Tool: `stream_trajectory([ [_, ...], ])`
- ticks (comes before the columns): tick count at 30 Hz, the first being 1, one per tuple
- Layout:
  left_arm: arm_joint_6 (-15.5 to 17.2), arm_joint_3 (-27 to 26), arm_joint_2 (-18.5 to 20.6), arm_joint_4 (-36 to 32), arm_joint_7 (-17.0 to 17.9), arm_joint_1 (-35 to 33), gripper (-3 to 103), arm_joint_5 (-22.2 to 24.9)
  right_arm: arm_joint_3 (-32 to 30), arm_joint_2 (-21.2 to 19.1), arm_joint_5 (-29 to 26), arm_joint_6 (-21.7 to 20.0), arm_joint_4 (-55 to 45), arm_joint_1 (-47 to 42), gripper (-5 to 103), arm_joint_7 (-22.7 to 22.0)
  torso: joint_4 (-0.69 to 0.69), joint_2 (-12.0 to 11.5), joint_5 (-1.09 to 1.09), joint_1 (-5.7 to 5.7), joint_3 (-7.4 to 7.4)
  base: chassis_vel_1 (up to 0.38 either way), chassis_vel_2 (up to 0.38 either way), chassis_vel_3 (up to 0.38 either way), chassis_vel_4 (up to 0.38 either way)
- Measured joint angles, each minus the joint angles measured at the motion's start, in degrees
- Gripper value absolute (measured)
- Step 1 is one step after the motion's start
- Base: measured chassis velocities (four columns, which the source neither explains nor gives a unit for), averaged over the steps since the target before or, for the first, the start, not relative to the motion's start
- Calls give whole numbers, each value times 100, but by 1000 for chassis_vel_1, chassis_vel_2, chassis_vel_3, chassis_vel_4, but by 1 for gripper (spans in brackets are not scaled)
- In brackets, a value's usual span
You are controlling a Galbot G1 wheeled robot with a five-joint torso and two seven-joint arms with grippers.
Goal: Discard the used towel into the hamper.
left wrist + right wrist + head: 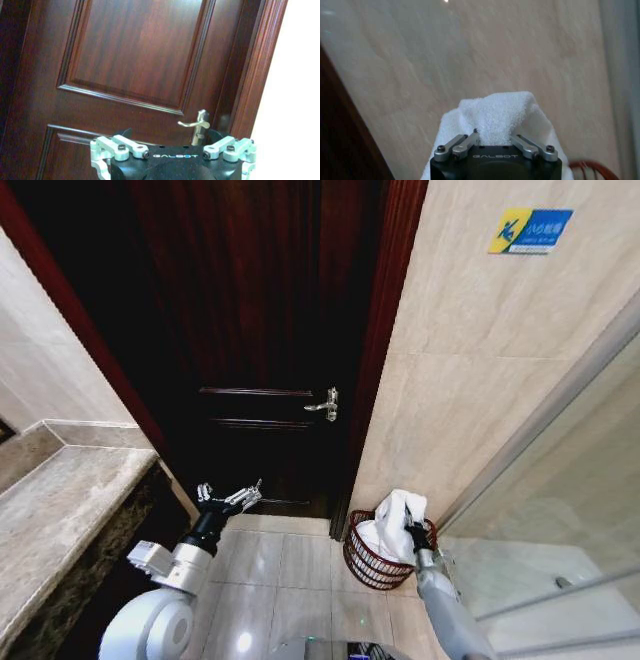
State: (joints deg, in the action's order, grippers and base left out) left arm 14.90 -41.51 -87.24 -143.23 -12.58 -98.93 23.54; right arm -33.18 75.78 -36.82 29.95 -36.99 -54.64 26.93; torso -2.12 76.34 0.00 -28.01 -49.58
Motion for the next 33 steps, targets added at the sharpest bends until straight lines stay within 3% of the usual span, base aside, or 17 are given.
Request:
stream_trajectory([
  [4, 0, 0, 0, 0, 0, 0, 100, 0, 120, 12, -207, -151, 199, 180, 12, -210, -3, 0, -2, 0, 0, 0, 0, 0, 0],
  [8, 0, 0, 0, 0, 0, 0, 100, 0, 157, 121, 45, -270, 282, 222, 12, -287, -4, 0, 0, -1, 0, 0, 0, 0, 0],
  [11, 0, 0, 0, 0, 0, 0, 100, 0, 120, 263, 771, -395, 652, 351, 12, -560, -3, 0, 2, 0, 0, 0, 0, 0, 0],
  [12, 0, 0, 0, 0, 0, 0, 100, 0, 120, 263, 771, -395, 652, 351, 12, -560, -3, 0, 2, 0, 0, 0, 0, 0, 0],
  [15, 0, 0, 0, 0, 0, 0, 100, 0, -2, 232, 1328, -197, 1075, 389, 12, -844, -3, 0, 2, 0, 0, 0, 0, 0, 0],
  [20, 0, 0, 0, 0, 0, 0, 100, 0, -59, 136, 1677, -173, 1487, 620, 12, -906, 1, 0, 0, 0, 0, 0, 0, 0, 0],
  [24, 0, 0, 0, 0, 0, 0, 100, 0, -75, 68, 1905, -531, 1628, 878, 12, -922, -5, 0, 0, 0, 0, 0, 0, 0, 0],
  [33, 0, 0, 0, 0, 0, 0, 100, 0, -95, 0, 2195, -1223, 1815, 1205, 12, -699, -2, 0, -1, -1, 0, 0, 0, 0, 0],
])
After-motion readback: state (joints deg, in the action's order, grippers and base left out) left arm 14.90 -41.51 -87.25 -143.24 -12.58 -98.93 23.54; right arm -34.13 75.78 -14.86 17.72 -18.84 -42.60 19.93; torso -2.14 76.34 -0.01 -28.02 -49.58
